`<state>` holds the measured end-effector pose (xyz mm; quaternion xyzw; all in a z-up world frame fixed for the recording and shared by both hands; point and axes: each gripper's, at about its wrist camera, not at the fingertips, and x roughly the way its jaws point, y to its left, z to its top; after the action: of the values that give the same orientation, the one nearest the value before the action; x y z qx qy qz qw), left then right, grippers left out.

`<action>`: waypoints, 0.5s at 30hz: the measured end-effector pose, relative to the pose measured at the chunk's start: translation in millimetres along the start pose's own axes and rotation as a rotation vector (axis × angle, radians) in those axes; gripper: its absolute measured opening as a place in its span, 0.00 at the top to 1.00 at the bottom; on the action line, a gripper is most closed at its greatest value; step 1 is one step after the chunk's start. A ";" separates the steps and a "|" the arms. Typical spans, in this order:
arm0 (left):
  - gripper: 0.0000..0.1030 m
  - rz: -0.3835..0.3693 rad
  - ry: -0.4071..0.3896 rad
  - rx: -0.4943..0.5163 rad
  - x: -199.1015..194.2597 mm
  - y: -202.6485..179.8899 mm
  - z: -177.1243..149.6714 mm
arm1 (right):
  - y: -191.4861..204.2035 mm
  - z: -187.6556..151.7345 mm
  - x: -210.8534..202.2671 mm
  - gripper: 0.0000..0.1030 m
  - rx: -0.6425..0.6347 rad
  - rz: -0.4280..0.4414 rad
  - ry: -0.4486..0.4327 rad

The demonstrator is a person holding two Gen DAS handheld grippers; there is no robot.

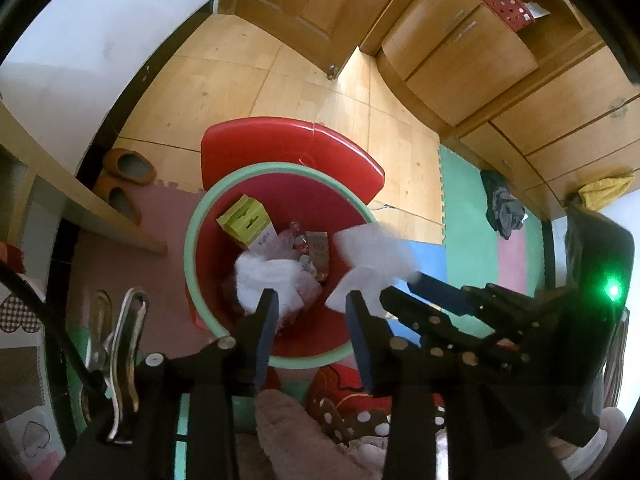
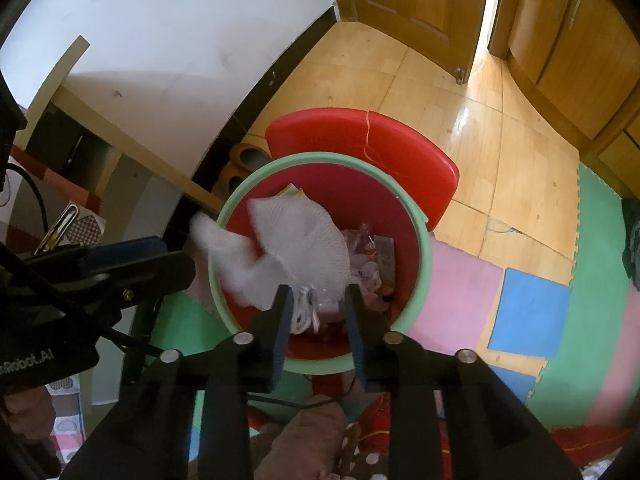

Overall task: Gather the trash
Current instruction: 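Open both grippers to drop the tissue and mesh bag into the bucket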

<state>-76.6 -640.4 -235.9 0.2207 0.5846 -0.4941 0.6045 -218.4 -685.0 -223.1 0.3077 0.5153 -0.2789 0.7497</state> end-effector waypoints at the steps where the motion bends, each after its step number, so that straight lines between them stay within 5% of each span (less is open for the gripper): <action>1: 0.61 0.000 -0.001 -0.001 0.1 -0.2 0.3 | -0.2 0.0 -0.3 0.70 0.002 -0.006 -0.003; 15: 0.60 0.013 -0.028 -0.016 -17.4 0.9 -1.3 | 3.4 1.0 -12.7 0.64 0.015 -0.012 -0.021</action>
<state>-73.5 -633.0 -220.4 0.2127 0.5785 -0.4885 0.6176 -219.3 -682.3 -210.2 0.3074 0.5070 -0.2906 0.7510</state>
